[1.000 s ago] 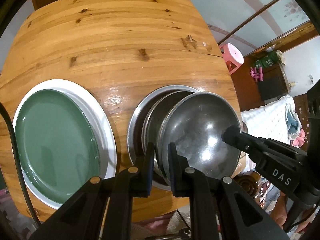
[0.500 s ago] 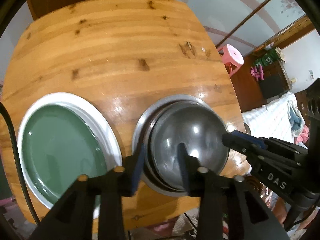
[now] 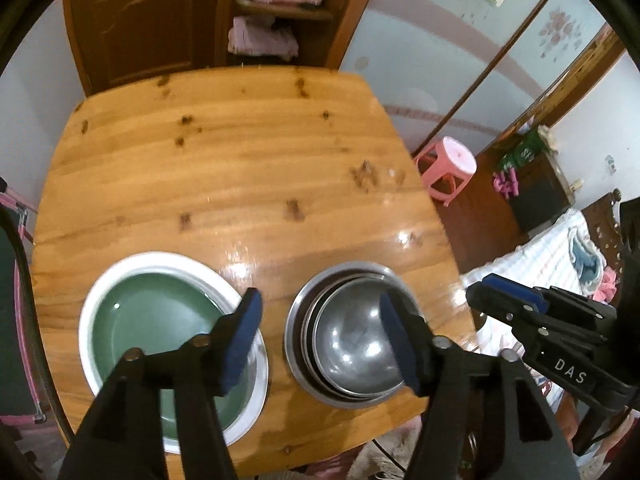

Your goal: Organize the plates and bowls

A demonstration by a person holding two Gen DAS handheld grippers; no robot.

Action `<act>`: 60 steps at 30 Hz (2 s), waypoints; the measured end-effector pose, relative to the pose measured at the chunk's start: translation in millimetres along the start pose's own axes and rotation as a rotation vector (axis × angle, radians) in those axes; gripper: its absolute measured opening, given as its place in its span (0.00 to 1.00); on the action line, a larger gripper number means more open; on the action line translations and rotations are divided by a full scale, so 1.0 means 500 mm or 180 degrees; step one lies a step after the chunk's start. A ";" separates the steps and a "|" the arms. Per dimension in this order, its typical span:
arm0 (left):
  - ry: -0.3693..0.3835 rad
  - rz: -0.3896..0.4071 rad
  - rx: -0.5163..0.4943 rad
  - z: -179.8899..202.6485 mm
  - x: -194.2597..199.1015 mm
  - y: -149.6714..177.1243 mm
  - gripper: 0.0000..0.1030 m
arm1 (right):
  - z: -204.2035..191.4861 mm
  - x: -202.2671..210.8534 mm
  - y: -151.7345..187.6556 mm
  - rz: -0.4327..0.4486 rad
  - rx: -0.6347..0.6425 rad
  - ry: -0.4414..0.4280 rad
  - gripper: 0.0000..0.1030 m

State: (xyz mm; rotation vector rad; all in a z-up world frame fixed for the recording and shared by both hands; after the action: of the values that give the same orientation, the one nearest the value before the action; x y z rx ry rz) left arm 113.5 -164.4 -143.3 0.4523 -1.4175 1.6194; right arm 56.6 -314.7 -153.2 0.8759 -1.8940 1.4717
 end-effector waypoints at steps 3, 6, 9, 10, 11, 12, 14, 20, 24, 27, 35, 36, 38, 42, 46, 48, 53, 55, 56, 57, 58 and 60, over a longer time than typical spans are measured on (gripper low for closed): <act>-0.0018 0.0194 -0.0027 0.002 0.036 -0.024 0.72 | -0.006 0.036 -0.022 0.0184 0.0050 -0.0030 0.31; -0.0006 0.0368 -0.0065 0.007 0.073 -0.043 0.79 | -0.012 0.071 -0.040 0.0343 0.0068 -0.0096 0.32; 0.0004 0.0519 -0.0062 0.012 0.102 -0.054 0.85 | -0.016 0.101 -0.053 0.0485 0.0064 -0.0159 0.38; -0.0001 0.0557 -0.0066 0.015 0.108 -0.054 0.87 | -0.017 0.111 -0.056 0.0544 0.0084 -0.0163 0.45; 0.0004 0.0581 -0.0080 0.017 0.112 -0.053 0.88 | -0.017 0.117 -0.056 0.0584 0.0096 -0.0159 0.48; 0.0010 0.0589 -0.0100 0.021 0.114 -0.049 0.88 | -0.018 0.123 -0.056 0.0644 0.0107 -0.0155 0.53; 0.0004 0.0588 -0.0131 0.025 0.111 -0.040 0.90 | -0.019 0.130 -0.053 0.0725 0.0145 -0.0148 0.57; -0.0149 0.0507 -0.0250 0.025 0.065 0.011 0.92 | -0.006 0.101 -0.024 0.0665 0.0142 -0.0175 0.59; -0.0184 0.0275 -0.0153 0.006 0.005 0.061 0.92 | 0.022 0.056 0.008 0.0557 0.0081 -0.0068 0.59; -0.0199 0.0114 -0.0060 -0.009 -0.034 0.092 0.92 | 0.045 0.017 0.035 0.0438 0.0056 0.0026 0.59; -0.0171 -0.0082 0.0098 -0.027 -0.094 0.131 0.92 | 0.068 -0.070 0.101 0.0086 -0.0070 -0.0050 0.59; -0.0155 -0.0106 0.0122 -0.029 -0.100 0.135 0.92 | 0.070 -0.076 0.105 0.0061 -0.0080 -0.0051 0.59; -0.0118 -0.0159 0.0174 -0.029 -0.111 0.142 0.92 | 0.071 -0.089 0.115 -0.0001 -0.0113 -0.0079 0.59; -0.0059 -0.0238 0.0211 -0.028 -0.130 0.151 0.92 | 0.064 -0.104 0.124 -0.0072 -0.0131 -0.0134 0.59; -0.0008 -0.0268 0.0186 -0.020 -0.141 0.155 0.91 | 0.064 -0.113 0.127 -0.0109 -0.0122 -0.0131 0.59; -0.0001 -0.0296 0.0182 -0.018 -0.147 0.158 0.89 | 0.064 -0.118 0.130 -0.0137 -0.0145 -0.0151 0.59; 0.0058 -0.0387 0.0205 -0.015 -0.161 0.165 0.73 | 0.064 -0.132 0.135 -0.0209 -0.0141 -0.0154 0.59; 0.0103 -0.0441 0.0240 -0.016 -0.168 0.169 0.65 | 0.064 -0.135 0.137 -0.0235 -0.0142 -0.0157 0.57; 0.0125 -0.0466 0.0256 -0.016 -0.171 0.171 0.62 | 0.065 -0.137 0.136 -0.0241 -0.0147 -0.0166 0.55; 0.0142 -0.0492 0.0270 -0.017 -0.175 0.174 0.60 | 0.064 -0.138 0.137 -0.0253 -0.0148 -0.0176 0.50; 0.0154 -0.0513 0.0278 -0.017 -0.178 0.176 0.57 | 0.064 -0.139 0.139 -0.0273 -0.0151 -0.0186 0.45; 0.0138 -0.0534 0.0272 -0.019 -0.182 0.179 0.53 | 0.061 -0.144 0.143 -0.0331 -0.0165 -0.0219 0.41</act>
State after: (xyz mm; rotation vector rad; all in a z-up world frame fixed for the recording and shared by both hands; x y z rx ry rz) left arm 91.3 -184.1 -267.9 0.5669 -1.2479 1.5486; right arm 43.4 -321.5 -258.1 0.9970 -1.8975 1.3407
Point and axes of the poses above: each gripper's, at about its wrist camera, not at the fingertips, and x roughly against the way its jaws point, z to its right, y to its underside, the point moved 7 cm from there along -x, roughly the way its jaws point, and after that the axes turned 14 degrees about z, right-handed, at the moved point
